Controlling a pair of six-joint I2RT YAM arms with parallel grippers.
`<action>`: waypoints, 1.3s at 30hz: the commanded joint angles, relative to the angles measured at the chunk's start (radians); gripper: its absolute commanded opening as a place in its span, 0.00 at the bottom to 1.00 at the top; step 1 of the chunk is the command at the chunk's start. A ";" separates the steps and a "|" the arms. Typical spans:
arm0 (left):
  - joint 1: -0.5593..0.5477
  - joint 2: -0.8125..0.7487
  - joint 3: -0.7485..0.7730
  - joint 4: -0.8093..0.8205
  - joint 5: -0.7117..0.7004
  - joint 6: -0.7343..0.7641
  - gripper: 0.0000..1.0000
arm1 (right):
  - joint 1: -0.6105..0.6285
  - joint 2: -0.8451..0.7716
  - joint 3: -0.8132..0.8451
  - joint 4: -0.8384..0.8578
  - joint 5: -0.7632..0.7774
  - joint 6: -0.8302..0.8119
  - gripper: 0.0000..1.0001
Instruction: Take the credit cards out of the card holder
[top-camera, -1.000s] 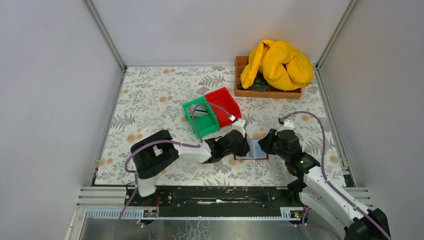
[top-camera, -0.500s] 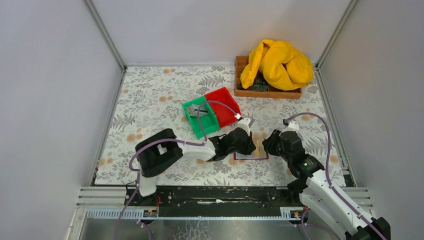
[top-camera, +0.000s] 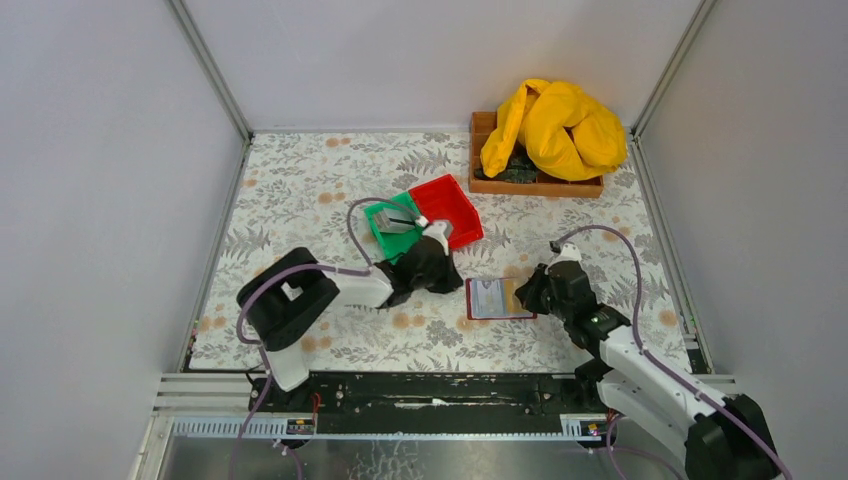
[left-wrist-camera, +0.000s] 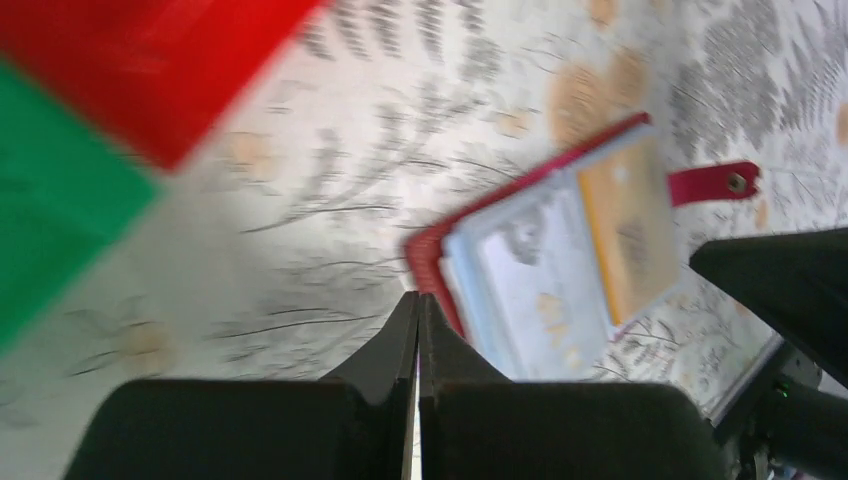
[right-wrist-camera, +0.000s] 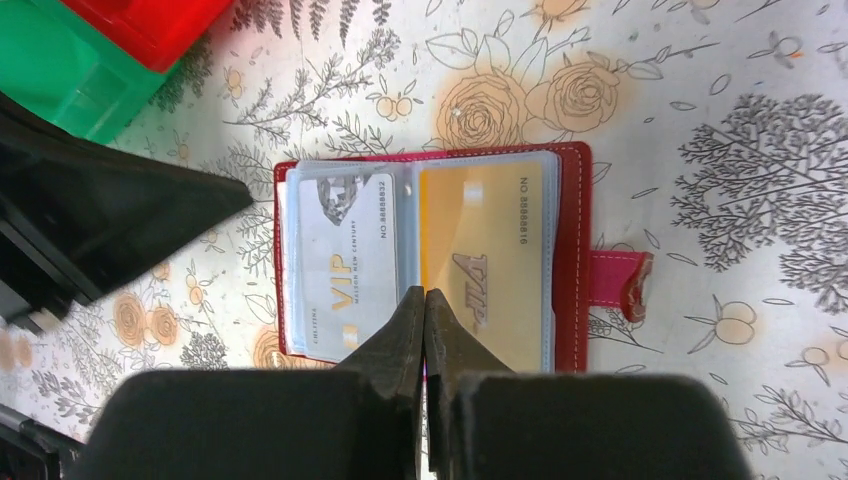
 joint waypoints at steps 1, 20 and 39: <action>0.036 -0.074 -0.019 -0.024 0.048 0.029 0.00 | -0.005 0.063 -0.012 0.164 -0.059 -0.010 0.00; 0.036 0.021 -0.034 0.092 0.157 0.032 0.00 | -0.005 0.278 -0.024 0.369 -0.188 -0.048 0.18; 0.033 0.075 -0.020 0.139 0.198 0.014 0.00 | -0.012 0.348 -0.012 0.340 -0.162 -0.071 0.42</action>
